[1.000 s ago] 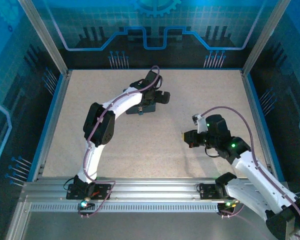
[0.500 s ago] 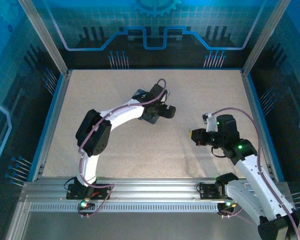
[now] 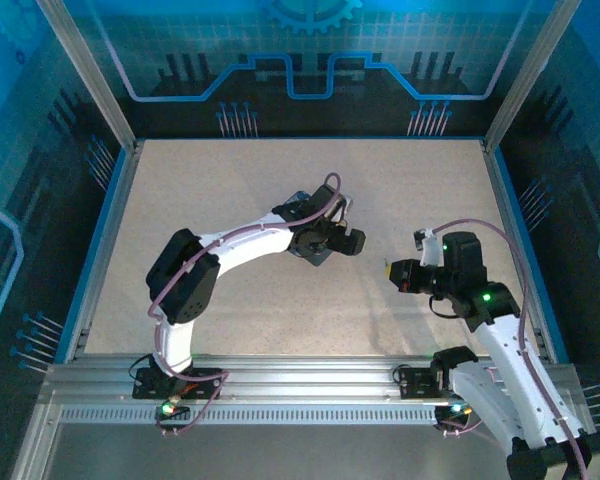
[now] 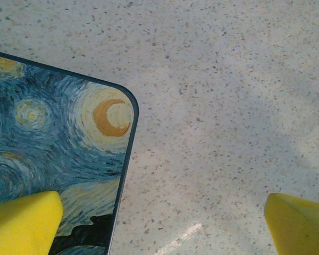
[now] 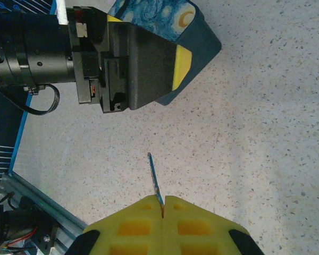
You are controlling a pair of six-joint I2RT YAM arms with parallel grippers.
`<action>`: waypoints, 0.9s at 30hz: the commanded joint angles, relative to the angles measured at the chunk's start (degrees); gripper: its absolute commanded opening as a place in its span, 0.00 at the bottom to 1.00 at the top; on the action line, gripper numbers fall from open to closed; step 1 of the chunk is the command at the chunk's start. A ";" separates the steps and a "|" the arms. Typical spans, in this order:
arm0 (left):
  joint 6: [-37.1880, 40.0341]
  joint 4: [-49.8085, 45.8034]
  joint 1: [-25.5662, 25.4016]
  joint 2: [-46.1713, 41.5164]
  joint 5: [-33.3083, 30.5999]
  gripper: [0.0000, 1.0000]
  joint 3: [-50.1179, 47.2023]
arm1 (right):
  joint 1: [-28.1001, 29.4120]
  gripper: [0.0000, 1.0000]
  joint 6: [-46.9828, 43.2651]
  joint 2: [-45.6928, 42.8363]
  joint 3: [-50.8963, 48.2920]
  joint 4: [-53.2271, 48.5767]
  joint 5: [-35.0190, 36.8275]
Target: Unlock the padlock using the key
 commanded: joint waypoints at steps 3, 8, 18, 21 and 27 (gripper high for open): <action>-1.86 -0.61 -0.64 2.64 4.24 0.99 4.11 | -0.92 0.00 0.96 -0.84 -0.92 0.35 -2.19; -0.56 -0.61 -0.21 -0.75 3.89 0.99 4.30 | -0.91 0.00 1.35 0.58 -1.41 2.34 -3.65; 0.53 5.18 7.28 -21.12 5.70 0.99 -14.67 | 0.98 0.00 3.03 6.25 -2.54 11.44 -7.36; 1.29 6.53 9.90 -27.62 6.87 0.99 -21.95 | 2.43 0.00 3.42 9.48 -2.36 14.67 -7.46; -2.74 12.25 18.81 -34.95 17.40 0.99 -35.41 | 6.92 0.00 4.85 18.70 -0.35 22.17 -7.23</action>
